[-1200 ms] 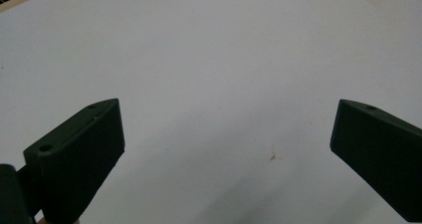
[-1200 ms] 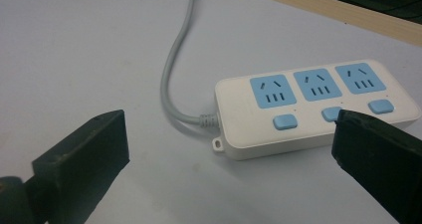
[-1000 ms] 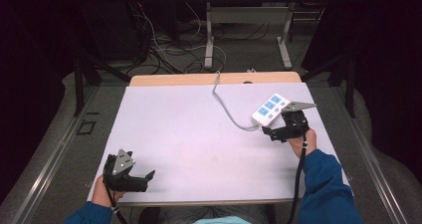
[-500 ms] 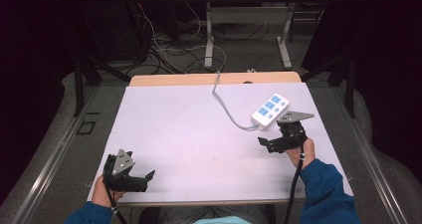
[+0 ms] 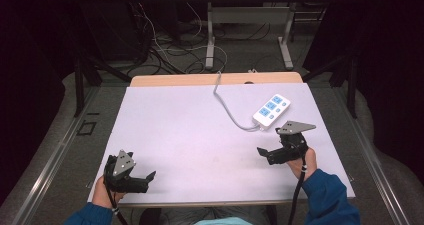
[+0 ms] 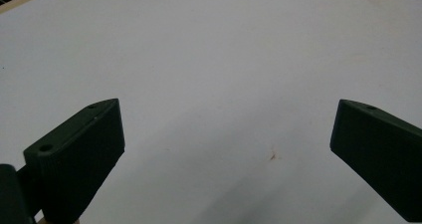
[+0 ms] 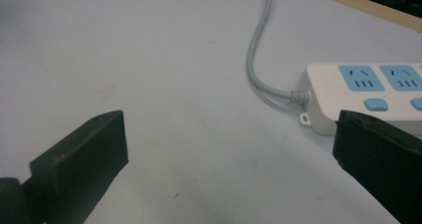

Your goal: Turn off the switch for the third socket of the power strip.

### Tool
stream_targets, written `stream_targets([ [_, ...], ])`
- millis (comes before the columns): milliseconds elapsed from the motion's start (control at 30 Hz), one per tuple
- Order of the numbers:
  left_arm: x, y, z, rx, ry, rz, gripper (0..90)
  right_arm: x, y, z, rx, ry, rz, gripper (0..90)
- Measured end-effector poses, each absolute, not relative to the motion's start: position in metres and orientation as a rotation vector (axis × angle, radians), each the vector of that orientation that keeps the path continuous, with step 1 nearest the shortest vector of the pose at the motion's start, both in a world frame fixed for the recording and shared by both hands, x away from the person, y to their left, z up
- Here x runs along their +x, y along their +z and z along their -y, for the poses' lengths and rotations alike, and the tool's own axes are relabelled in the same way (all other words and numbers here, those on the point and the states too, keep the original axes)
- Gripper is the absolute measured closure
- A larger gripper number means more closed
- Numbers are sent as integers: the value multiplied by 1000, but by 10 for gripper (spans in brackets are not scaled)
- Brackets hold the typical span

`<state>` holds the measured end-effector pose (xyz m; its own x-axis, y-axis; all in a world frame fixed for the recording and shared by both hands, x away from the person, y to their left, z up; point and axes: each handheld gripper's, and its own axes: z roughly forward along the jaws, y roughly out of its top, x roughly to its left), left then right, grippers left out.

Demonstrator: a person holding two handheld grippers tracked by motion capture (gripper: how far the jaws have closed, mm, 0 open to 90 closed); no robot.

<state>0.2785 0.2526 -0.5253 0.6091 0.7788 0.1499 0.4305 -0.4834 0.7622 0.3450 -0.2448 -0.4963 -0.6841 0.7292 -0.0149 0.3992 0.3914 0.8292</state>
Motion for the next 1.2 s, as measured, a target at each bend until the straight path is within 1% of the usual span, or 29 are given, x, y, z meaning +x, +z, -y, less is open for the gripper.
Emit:
stream_targets([
  [267, 278, -526, -252, 2130, 632, -953, 6, 333, -503, 238, 944, 1189, -2311, 3],
  [1200, 279, -525, -252, 2138, 639, -949, 5, 301, -512, 239, 902, 1153, -2351, 0],
])
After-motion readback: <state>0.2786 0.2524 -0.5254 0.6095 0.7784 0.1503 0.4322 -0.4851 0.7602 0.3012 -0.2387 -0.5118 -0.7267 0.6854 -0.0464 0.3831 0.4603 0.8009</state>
